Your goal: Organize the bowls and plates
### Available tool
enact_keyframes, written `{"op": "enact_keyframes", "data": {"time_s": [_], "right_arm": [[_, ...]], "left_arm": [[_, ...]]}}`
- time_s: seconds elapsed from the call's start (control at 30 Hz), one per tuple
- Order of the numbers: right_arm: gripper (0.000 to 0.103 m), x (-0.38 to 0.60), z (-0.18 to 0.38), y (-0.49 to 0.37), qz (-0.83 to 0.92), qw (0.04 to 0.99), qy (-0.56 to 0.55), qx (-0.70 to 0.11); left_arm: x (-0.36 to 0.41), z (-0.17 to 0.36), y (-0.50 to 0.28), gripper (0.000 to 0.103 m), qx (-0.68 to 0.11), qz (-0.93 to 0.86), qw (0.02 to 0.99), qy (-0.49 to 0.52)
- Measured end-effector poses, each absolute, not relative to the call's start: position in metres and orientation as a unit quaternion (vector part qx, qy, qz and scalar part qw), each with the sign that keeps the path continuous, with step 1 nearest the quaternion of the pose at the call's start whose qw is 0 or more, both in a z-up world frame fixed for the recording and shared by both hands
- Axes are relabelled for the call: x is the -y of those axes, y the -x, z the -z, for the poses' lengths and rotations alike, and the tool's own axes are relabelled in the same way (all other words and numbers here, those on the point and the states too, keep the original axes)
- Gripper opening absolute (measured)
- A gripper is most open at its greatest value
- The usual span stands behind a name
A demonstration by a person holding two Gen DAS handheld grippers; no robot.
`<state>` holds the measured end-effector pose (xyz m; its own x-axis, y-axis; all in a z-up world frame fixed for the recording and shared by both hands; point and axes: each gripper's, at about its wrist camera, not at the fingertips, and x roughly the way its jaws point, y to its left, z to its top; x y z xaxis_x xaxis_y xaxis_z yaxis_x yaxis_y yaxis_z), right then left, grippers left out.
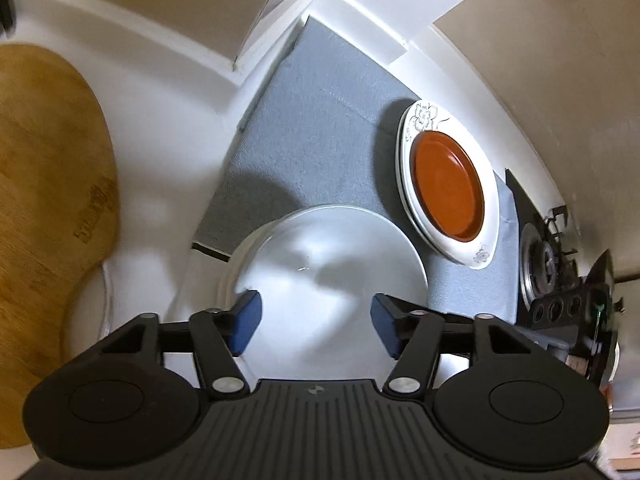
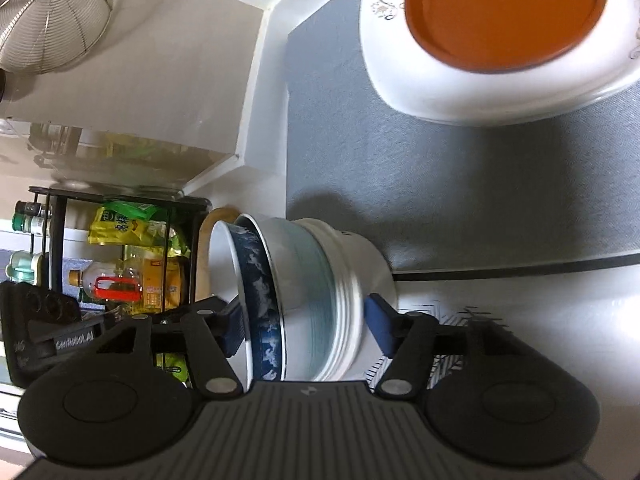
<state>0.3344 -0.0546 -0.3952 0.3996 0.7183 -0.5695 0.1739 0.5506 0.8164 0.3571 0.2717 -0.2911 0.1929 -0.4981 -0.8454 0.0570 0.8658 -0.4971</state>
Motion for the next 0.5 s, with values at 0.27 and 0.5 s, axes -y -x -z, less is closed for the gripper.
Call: {"op": "enact_keyframes", "data": {"time_s": [0.27, 0.5], "right_arm": [[0.072, 0.059, 0.395, -0.333, -0.184, 0.716, -0.437, -0.512], [0.073, 0.06, 0.397, -0.331, -0.184, 0.717, -0.44, -0.508]], "left_arm": [[-0.277, 0.283, -0.358, 0.074, -0.617, 0.168, 0.741, 0.205], [-0.284, 0.282, -0.355, 0.077, -0.607, 0.13, 0.768, 0.156]]}}
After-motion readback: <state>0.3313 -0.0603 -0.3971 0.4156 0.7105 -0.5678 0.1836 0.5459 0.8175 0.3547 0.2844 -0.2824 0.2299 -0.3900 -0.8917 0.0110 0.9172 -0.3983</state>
